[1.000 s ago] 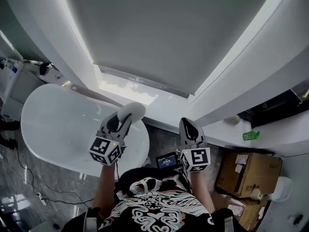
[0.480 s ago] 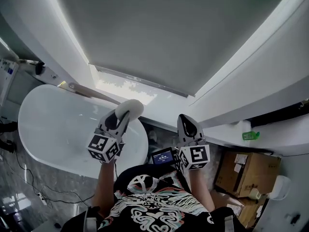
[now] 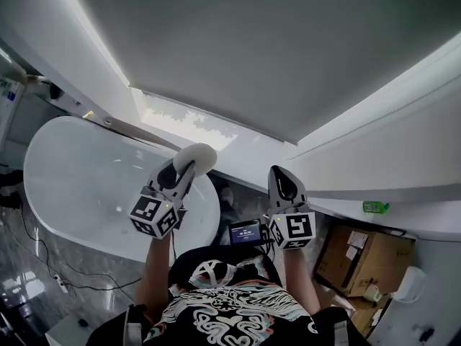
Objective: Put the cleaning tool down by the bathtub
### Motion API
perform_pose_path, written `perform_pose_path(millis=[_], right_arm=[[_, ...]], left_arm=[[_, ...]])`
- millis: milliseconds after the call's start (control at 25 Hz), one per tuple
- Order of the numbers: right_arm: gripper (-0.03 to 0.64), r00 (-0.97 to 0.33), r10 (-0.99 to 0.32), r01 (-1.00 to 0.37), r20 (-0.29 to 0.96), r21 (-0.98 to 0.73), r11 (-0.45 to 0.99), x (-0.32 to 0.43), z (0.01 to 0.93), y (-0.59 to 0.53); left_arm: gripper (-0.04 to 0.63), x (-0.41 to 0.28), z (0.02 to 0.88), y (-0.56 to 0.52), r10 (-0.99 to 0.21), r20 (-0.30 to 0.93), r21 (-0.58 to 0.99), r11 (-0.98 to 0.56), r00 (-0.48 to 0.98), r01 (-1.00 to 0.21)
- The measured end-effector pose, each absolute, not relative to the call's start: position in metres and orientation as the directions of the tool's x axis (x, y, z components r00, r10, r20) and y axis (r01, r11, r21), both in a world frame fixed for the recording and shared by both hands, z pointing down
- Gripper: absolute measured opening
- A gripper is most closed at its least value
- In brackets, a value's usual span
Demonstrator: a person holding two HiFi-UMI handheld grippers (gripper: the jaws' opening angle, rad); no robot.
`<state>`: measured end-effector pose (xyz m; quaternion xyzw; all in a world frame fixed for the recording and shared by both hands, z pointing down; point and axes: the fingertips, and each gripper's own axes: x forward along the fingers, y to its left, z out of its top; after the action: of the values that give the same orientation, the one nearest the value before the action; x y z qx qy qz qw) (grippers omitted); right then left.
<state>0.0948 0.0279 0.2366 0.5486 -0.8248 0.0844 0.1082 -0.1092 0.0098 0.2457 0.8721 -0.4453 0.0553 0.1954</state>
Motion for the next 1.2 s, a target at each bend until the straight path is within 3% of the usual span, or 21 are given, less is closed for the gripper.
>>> perform_pose_path(millis=[1200], right_arm=[[0.028,-0.404,-0.776,-0.908,0.485,-0.106,0.406,0.092,0.396,-0.09]], left_arm=[[0.121,-0.096,0.417,-0.101,-0.708,0.422,0.461,-0.369,0.566,-0.807]])
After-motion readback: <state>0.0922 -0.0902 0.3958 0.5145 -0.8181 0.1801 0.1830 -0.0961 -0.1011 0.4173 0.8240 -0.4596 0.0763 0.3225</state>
